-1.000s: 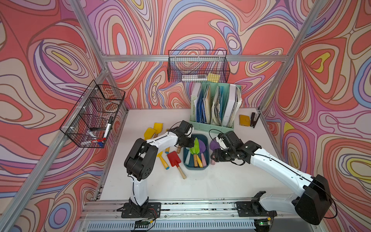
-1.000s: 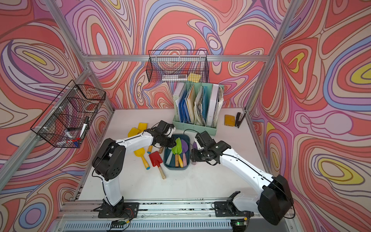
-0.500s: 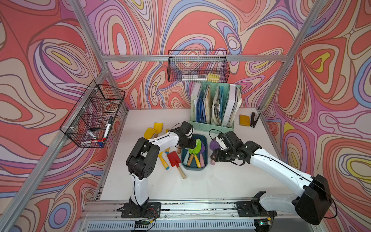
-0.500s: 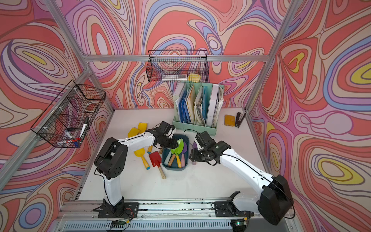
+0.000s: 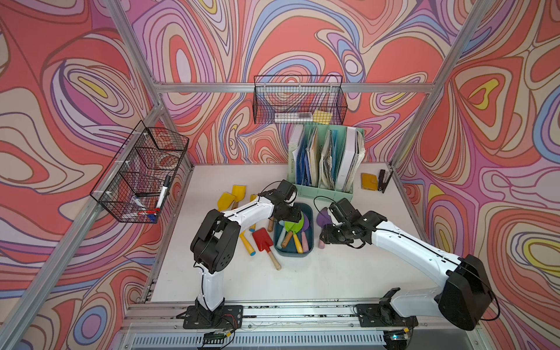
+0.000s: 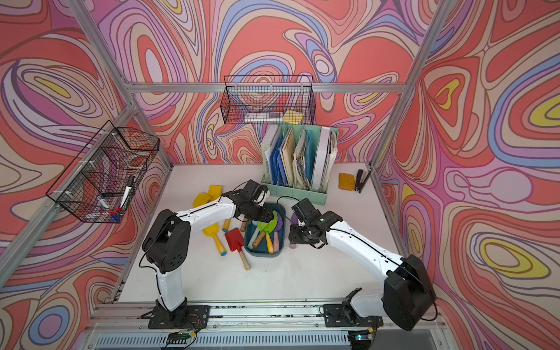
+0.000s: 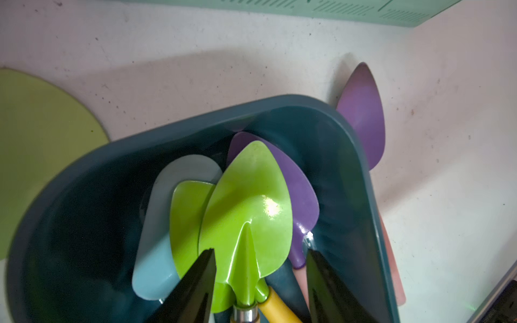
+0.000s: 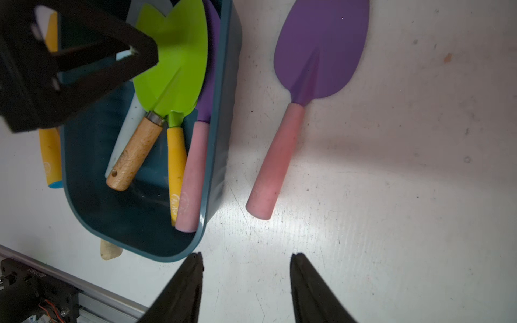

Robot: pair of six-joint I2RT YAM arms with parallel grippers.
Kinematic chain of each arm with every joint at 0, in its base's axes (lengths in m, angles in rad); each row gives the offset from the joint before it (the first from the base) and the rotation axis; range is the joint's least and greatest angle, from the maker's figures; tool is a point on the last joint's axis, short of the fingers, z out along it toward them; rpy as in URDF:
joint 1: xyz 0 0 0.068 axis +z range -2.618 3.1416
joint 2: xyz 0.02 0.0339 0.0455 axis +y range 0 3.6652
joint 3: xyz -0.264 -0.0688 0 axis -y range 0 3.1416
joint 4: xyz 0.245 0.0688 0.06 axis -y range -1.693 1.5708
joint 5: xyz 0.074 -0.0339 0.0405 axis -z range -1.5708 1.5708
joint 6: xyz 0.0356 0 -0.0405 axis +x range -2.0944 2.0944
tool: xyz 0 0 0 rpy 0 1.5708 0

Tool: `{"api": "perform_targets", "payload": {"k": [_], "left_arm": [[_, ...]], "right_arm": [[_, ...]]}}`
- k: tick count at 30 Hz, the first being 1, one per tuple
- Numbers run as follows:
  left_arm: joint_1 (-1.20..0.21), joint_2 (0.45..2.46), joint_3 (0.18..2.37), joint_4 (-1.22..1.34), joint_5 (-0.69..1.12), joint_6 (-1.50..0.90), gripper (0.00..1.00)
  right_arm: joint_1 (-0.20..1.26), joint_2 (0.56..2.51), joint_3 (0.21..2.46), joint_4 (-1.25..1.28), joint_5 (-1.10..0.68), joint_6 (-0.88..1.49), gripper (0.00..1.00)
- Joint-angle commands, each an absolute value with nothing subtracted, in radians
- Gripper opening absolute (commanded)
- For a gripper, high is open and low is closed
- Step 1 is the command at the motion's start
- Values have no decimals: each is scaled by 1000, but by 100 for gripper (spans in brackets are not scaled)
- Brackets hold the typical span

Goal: Put the shovel into the storage box
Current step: Place the shovel in the storage box, then pick up the shovel from the center of the board.

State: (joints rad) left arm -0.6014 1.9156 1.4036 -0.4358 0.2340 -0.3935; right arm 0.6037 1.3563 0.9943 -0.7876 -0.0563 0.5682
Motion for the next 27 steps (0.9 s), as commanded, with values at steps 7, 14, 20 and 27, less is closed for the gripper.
{"api": "perform_targets", "payload": {"k": [7,14,20,27], "left_arm": [[-612,1776,1407,-465,194,-420,61],[-612,1681,1365,-444,191,-432,69],[-612,1633,1319,-414,208,-456,71],[-613,1600,1275,-376,238,-487,72]], "right_arm": [[608,1435,995,-754,30,685,51],[608,1505,999,-712,48,756,51],[607,1557,988,-661,48,793,50],[606,1624,972,-619,53,813,48]]}}
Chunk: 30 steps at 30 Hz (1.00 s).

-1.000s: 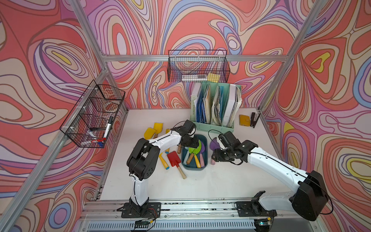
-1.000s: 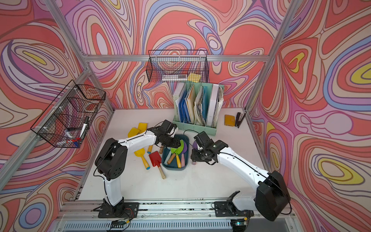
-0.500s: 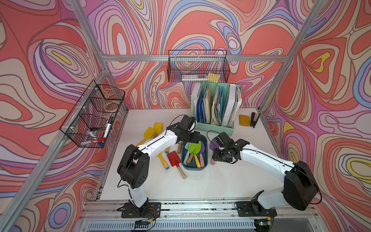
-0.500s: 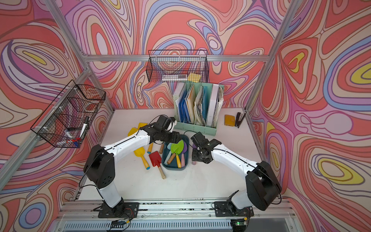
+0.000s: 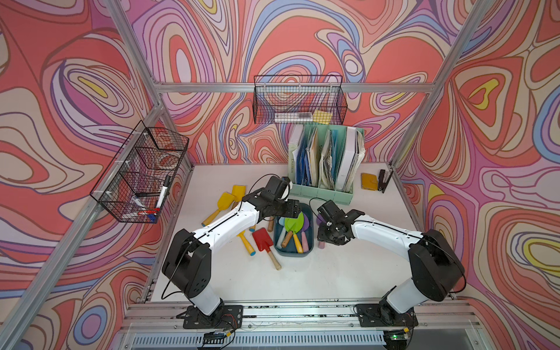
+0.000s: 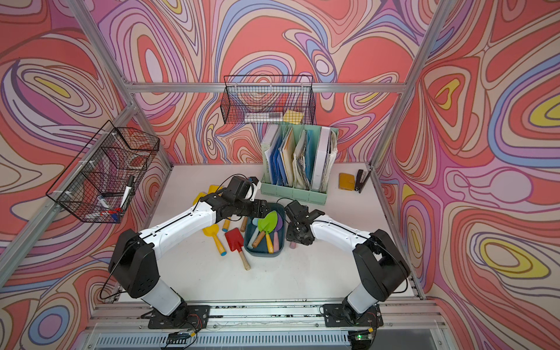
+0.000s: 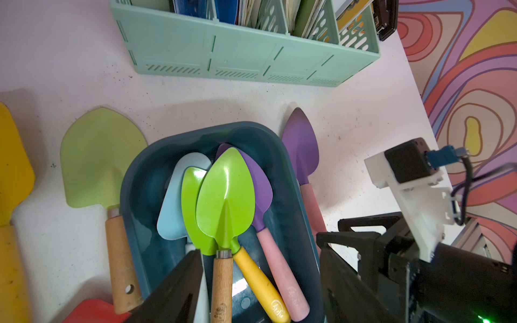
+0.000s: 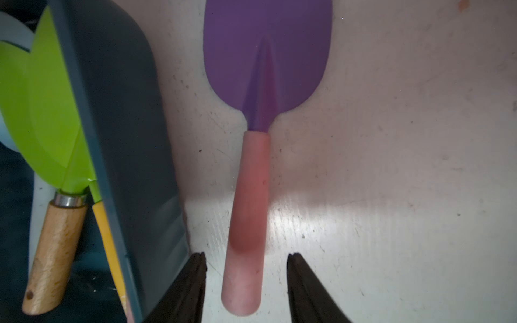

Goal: Put the shovel into the storage box
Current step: Pick up the shovel from the center of the board.

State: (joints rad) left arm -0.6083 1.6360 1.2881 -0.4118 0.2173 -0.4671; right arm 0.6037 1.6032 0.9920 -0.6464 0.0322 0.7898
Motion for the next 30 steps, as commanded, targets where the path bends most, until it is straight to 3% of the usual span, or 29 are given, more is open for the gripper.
{"api": "perform_targets", "payload": {"k": [1,6,20,30], "left_arm": [[-612,1599,1274,-374,241,-490,72],[-613,1597,1270,-371,248,-495,72],[-617,1609,1277,-356,274,-514,72],[-623,1647,1257,-274,356,-579,71]], "right_arm": [[605,1631,966,-611,54,817,47],[606,1667,949,-584,50,825,41],[606,1625,948,-627,92,825,0],[606,1470,954,-685,88,732,0]]}}
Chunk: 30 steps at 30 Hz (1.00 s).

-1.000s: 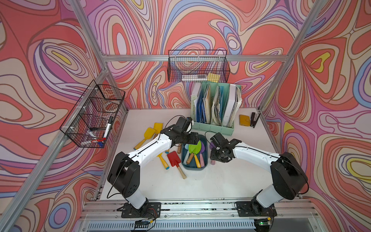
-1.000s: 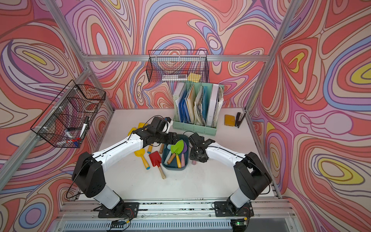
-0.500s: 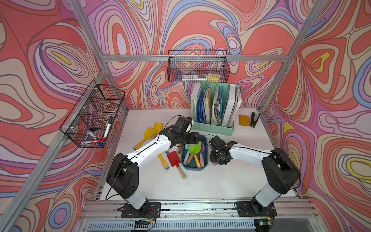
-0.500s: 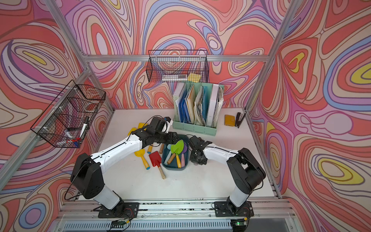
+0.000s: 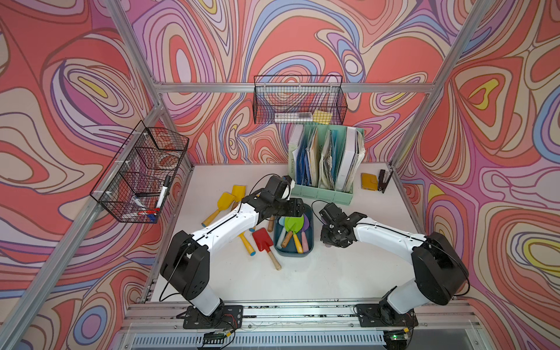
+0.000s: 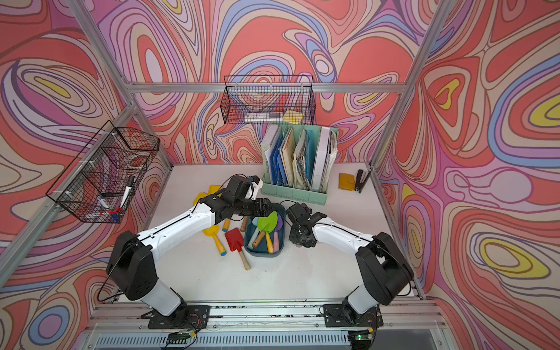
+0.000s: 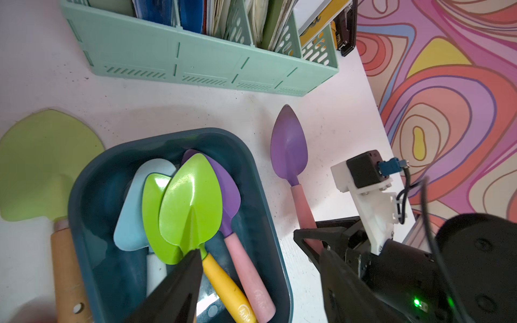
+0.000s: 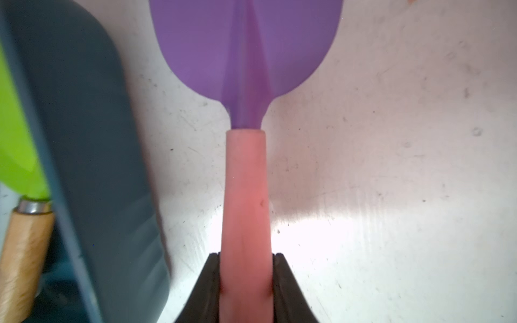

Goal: Put the shovel into the storage box
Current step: Pick up the shovel from the center of the board, then place the shovel in the storage box.

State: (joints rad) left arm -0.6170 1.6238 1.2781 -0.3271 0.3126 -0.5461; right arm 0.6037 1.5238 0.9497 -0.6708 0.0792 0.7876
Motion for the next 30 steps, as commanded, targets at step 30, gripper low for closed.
{"api": "perform_targets", "payload": {"k": [30], "left_arm": [[-653,1755,1249,-128,388,-640,42]], "right_arm": [[664,1362,1029,-673,-180,524,0]]}}
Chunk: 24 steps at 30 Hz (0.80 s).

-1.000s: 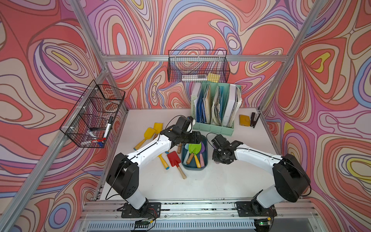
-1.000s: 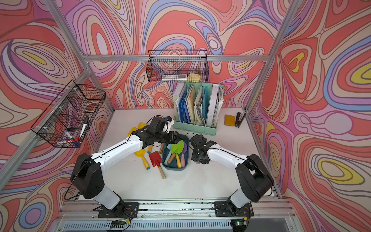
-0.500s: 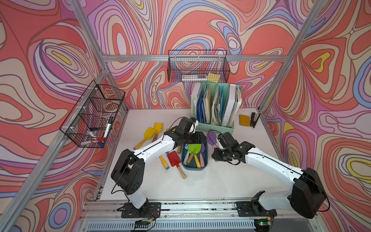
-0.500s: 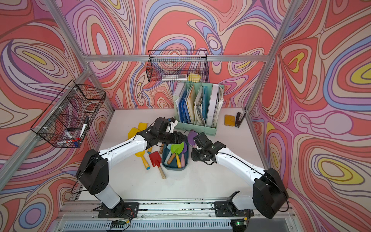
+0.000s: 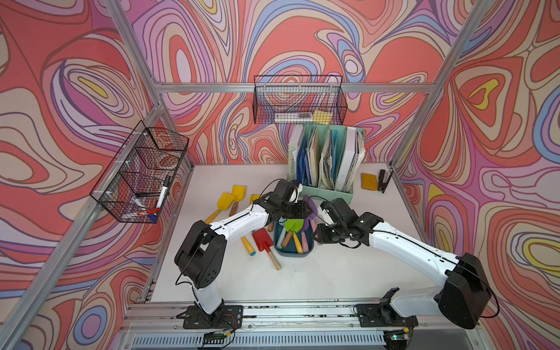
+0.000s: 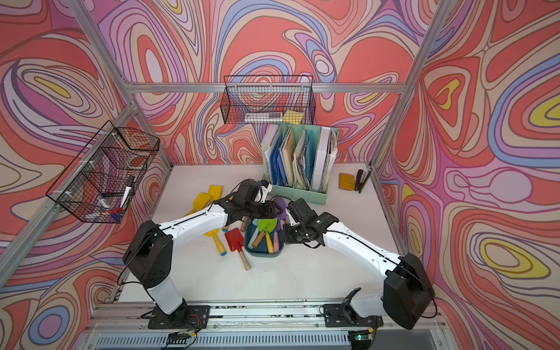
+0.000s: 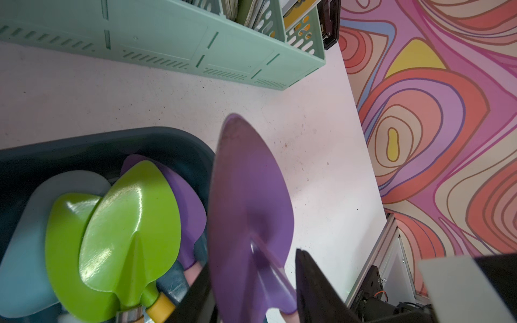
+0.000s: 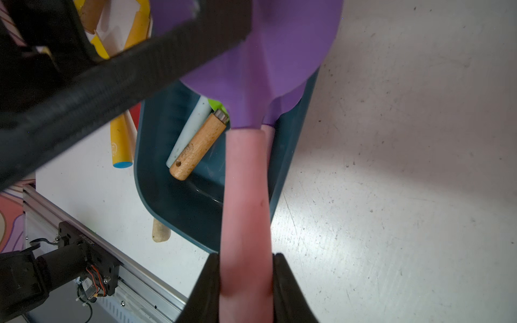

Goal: Put the shovel into the storage box
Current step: Place the shovel in the storage box.

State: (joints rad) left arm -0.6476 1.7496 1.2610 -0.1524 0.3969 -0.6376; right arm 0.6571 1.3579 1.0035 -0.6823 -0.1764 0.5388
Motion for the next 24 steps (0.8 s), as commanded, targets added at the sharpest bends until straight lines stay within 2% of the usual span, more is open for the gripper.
{"api": "perform_targets", "payload": {"k": [1,12,20,24], "left_arm": [[-653,1754,1247,-126,388,-639,41],[-652,1744,1233,-124,379,-637,22],[-653,1749,1232,-128,376,-635,1],[-653,1750,1233,-133,376,-629,0]], "right_arm": [[664,1363,1029,-673,-180,524,0],[663,1369,1029,-665,-183,527,0],[665,1375,1032,-661,-183,531,0],[665,1379,1035,-662,-178,531,0]]}}
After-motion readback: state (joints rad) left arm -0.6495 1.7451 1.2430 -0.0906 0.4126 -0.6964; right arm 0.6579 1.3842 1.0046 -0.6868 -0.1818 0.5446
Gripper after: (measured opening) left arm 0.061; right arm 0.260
